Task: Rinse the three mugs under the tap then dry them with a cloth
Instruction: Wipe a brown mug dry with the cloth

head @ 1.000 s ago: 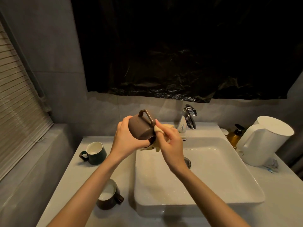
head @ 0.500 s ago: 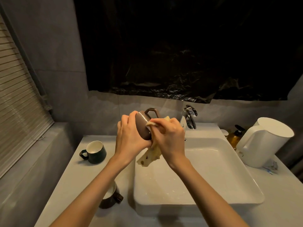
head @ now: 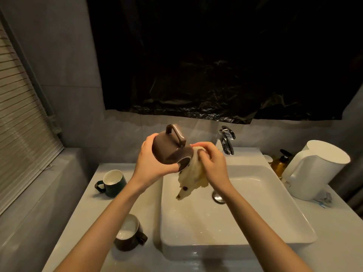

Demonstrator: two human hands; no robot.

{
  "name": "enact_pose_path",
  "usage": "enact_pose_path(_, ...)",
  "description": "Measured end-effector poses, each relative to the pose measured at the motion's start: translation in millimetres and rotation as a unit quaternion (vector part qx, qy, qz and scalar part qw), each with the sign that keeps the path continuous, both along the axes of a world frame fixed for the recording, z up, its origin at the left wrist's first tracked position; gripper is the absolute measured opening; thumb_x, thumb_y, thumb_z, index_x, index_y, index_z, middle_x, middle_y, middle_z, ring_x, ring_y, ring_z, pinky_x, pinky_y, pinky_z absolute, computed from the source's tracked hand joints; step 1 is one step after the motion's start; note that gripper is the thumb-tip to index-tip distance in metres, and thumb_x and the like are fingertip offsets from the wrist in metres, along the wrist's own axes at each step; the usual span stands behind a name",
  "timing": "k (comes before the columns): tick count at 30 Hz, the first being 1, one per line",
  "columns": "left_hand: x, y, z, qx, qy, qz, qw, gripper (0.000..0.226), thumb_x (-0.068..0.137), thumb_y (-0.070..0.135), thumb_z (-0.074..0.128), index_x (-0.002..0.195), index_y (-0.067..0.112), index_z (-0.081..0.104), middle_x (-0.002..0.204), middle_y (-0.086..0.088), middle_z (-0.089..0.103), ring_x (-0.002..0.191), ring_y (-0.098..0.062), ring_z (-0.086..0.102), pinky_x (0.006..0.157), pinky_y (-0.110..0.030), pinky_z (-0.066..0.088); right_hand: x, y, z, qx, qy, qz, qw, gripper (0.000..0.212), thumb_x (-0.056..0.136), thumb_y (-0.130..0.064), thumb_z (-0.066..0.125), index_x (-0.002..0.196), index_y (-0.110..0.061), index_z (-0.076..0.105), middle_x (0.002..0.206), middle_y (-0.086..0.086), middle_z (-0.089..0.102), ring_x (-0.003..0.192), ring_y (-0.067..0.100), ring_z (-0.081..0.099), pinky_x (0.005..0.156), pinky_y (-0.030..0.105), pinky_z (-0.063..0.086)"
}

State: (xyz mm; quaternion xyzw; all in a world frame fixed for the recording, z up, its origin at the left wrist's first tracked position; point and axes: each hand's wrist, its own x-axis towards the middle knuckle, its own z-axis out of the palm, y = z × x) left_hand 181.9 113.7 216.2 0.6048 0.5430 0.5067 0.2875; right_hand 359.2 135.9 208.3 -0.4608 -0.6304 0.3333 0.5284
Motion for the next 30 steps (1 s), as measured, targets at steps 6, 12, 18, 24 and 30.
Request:
enact_pose_path(6,-7.1,-2.8,0.5,-0.014,-0.031,-0.057,0.998,0.090,0.057,0.023,0.087,0.127,0.042,0.035,0.123,0.019,0.048,0.117,-0.011,0.048,0.080,-0.012,0.042,18.1,1.2,0.9,-0.236,0.086,0.211,0.945,0.047,0.081,-0.047,0.054,0.128,-0.041,0.053,0.134,-0.005,0.054,0.124,0.022,0.049,0.102,0.047,0.042)
enact_pose_path(12,-9.1,-10.7,6.1,-0.009,-0.009,-0.123,0.992,0.096,0.056,0.012,0.087,0.127,0.050,0.034,0.128,0.018,0.047,0.121,-0.006,0.048,0.087,-0.013,0.047,12.6,-2.1,19.0,-0.311,0.088,0.303,0.896,0.065,0.086,-0.071,0.033,0.133,-0.029,0.050,0.123,0.004,0.065,0.112,0.021,0.063,0.095,0.037,0.050)
enact_pose_path(18,-11.3,-18.0,10.8,0.006,0.052,-0.169,0.984,0.101,0.058,0.006,0.087,0.132,0.046,0.032,0.129,0.019,0.044,0.119,0.002,0.047,0.090,-0.017,0.048,7.4,-8.1,17.7,-0.322,0.067,0.295,0.897,0.055,0.081,-0.059,0.048,0.115,-0.018,0.062,0.103,0.010,0.070,0.094,0.022,0.064,0.090,0.036,0.050)
enact_pose_path(24,-11.0,-11.9,11.8,-0.004,0.129,-0.136,0.982,0.118,0.062,0.021,0.087,0.140,0.058,0.007,0.138,0.034,0.015,0.123,0.018,0.024,0.094,-0.004,0.026,2.5,-12.1,14.1,-0.284,0.107,0.234,0.924,0.049,0.077,-0.055,0.055,0.104,-0.017,0.067,0.095,0.012,0.070,0.086,0.024,0.063,0.087,0.040,0.051)
enact_pose_path(30,-2.0,-18.7,23.1,-0.064,0.004,-0.080,0.995,0.062,0.068,0.060,0.071,0.121,0.031,0.054,0.111,0.015,0.062,0.107,-0.004,0.054,0.082,-0.020,0.044,3.3,0.1,11.9,-0.226,0.048,0.122,0.965,0.048,0.080,-0.047,0.071,0.105,-0.007,0.067,0.085,0.000,0.070,0.068,0.006,0.063,0.058,0.014,0.045)
